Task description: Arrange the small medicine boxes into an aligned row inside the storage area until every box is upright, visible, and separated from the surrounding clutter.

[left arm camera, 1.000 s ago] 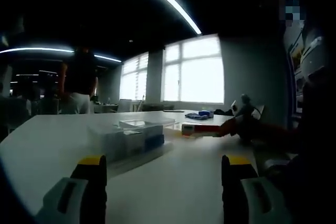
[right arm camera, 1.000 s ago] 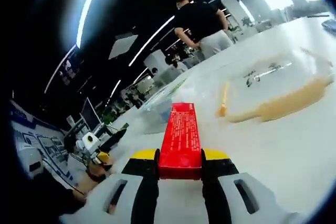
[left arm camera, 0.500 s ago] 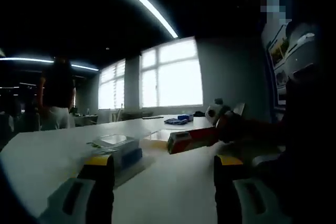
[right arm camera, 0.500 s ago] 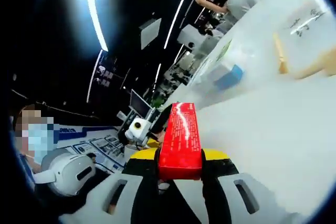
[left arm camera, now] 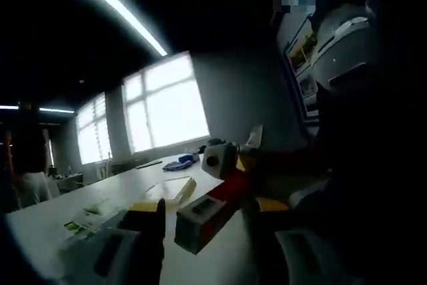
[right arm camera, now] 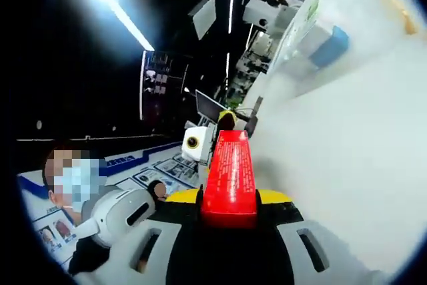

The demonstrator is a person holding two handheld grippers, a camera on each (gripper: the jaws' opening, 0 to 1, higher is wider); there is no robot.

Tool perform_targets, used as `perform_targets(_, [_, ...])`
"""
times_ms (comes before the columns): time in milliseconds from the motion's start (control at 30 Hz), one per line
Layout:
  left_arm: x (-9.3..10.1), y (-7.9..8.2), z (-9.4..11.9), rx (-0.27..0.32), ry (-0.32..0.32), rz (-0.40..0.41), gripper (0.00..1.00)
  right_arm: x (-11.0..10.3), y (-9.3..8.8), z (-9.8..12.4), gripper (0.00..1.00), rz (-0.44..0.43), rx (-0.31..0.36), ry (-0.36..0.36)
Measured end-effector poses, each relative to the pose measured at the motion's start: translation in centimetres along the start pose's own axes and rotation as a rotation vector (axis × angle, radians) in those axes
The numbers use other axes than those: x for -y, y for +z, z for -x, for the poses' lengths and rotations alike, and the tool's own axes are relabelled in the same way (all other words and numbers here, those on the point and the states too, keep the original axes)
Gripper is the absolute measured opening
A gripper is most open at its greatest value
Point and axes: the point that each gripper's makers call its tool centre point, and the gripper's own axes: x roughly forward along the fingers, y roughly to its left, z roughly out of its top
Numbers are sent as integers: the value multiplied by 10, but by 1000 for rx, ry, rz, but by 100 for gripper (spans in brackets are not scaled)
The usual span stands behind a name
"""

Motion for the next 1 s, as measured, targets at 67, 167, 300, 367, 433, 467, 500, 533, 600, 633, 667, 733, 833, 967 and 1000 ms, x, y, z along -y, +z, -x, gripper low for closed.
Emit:
perform_targets(67, [1, -2, -1, -4, 3, -5, 47, -1, 1, 0, 28, -11, -7, 18])
perform_targets(167, [6, -6, -2, -17, -13, -17, 41, -3, -1, -4, 28, -30, -18, 42])
perform_targets(300, [6, -2, -1, 10, -7, -16, 35, -2, -3, -6, 28, -50, -25, 46])
perform_targets(367, [7, -1, 0, 16, -10, -15, 34, -2, -2, -6, 28, -60, -25, 54])
perform_targets(433, [8, -1, 0, 18, -13, -14, 33, -2, -2, -6, 28, -65, -24, 57])
perform_targets(467, [9, 2, 0, 38, -19, -44, 32, -3, -2, -6, 28, -68, -24, 64])
perform_targets(500, [10, 2, 1, 43, -22, -49, 31, -4, -1, -5, 28, -74, -20, 70])
perform_targets(533, [10, 3, 1, 47, -24, -51, 30, -4, 0, -5, 28, -79, -14, 75])
perform_targets(600, [12, 4, 2, 53, -33, -52, 27, -9, -5, -7, 28, -89, -16, 82])
perform_targets(633, [12, 5, 2, 54, -35, -56, 26, -10, -4, -7, 28, -90, -5, 84])
perform_targets(667, [14, 6, 3, 59, -45, -64, 24, -12, -4, -8, 28, -109, -5, 92])
perform_targets(733, [16, 7, 4, 63, -55, -66, 22, -13, 1, -8, 28, -130, 22, 102])
perform_targets(833, [18, 7, 5, 53, -61, -48, 19, -12, 8, -9, 29, -173, 51, 105])
perform_targets(967, [15, 4, 7, 40, -36, -42, 16, -14, 26, -9, 29, -129, 156, 108])
perform_targets(1000, [14, 4, 7, 41, -30, -37, 16, -14, 31, -9, 30, -79, 186, 104])
